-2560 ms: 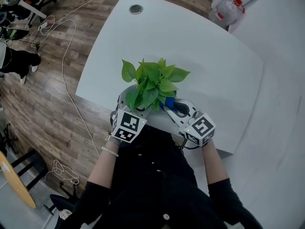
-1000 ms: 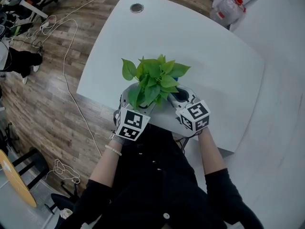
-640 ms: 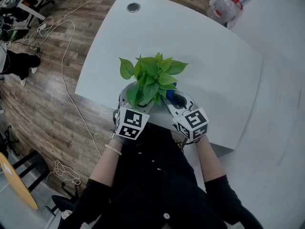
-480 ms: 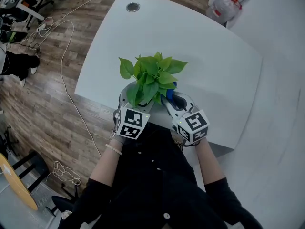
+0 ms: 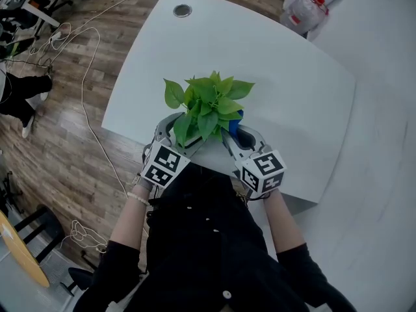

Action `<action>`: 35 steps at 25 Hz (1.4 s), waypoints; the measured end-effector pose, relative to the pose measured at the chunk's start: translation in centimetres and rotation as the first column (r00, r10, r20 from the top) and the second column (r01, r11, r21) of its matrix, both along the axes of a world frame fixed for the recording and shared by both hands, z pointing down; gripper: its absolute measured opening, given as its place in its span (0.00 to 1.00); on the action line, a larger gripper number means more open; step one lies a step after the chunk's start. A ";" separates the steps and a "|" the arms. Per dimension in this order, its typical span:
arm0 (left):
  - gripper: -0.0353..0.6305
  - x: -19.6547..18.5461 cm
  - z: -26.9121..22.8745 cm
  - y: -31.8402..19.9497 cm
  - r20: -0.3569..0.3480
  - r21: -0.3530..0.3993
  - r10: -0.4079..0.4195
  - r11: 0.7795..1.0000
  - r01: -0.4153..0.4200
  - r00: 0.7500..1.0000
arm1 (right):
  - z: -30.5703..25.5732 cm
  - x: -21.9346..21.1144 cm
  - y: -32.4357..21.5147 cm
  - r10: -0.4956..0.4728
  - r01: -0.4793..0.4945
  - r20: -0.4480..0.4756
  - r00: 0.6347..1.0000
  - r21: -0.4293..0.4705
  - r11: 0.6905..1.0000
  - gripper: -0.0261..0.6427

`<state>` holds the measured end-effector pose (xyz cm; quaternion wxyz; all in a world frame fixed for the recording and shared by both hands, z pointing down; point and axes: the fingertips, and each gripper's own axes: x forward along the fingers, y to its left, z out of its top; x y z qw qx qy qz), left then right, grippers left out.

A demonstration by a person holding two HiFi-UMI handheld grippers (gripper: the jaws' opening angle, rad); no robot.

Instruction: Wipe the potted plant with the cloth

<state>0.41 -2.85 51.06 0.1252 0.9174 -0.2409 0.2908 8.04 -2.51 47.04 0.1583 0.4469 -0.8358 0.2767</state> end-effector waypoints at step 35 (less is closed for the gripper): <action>0.62 2.3 -0.6 -4.9 0.084 0.099 0.515 0.848 -0.521 0.853 | 0.7 1.5 -4.6 0.035 -0.036 -0.073 0.997 -0.017 0.999 0.16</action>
